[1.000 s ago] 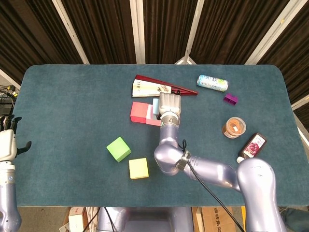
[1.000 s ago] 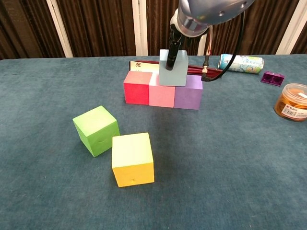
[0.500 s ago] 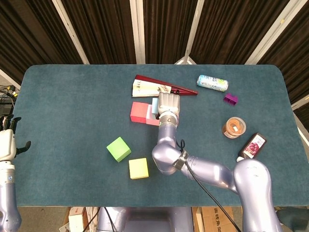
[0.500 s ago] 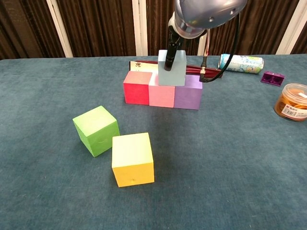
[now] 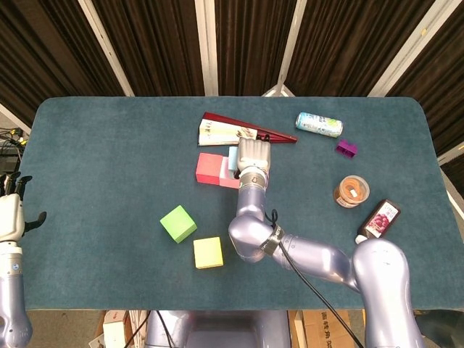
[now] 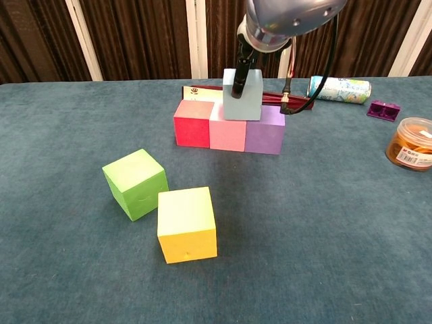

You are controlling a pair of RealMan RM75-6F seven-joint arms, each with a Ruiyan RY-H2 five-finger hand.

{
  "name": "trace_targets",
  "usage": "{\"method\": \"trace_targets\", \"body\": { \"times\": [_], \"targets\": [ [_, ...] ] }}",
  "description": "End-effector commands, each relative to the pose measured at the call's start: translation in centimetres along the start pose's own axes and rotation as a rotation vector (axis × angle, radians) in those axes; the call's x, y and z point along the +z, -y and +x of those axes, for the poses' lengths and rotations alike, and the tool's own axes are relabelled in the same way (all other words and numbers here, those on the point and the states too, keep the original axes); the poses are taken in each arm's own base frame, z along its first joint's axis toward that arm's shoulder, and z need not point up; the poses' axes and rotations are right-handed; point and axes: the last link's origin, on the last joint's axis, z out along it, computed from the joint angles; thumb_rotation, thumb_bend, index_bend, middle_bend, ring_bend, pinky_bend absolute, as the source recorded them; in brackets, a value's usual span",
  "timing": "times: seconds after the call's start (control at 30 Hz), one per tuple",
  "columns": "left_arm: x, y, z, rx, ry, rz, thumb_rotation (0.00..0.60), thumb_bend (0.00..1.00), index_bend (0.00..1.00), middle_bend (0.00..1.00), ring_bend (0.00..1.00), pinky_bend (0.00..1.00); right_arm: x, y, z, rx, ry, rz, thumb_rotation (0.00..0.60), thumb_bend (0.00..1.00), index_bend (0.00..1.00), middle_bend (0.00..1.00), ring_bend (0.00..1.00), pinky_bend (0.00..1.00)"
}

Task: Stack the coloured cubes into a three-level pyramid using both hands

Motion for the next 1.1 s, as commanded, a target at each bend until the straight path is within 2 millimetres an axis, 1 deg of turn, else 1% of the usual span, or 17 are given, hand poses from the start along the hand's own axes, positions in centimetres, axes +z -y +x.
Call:
{"method": "trace_targets", "body": {
  "times": [0.03,0.43,1.1],
  "targets": [
    [0.0,0.03,0.0,0.0,0.0,0.002,0.6,0.31,0.19,0.07,0.0,0.0,-0.07,-0.02,0.06,-0.003,-0.002,0.0,0.6,0.27,0.37,0.32,0.13,0.0],
    [-0.01,0.04,0.02,0.0,0.0,0.005,0.6,0.31,0.19,0.07,0.0,0.0,-0.35,-0.04,-0.17,-0.001,0.007,0.005,0.6,0.27,0.37,0.32,0.13,0.0],
    [0.0,0.01,0.0,0.004,0.0,0.007,0.6,0.31,0.19,0.07,0.0,0.0,-0.05,0.02,-0.24,0.001,0.007,0.003,0.6,0.27,0.37,0.32,0.13,0.0]
  ]
}}
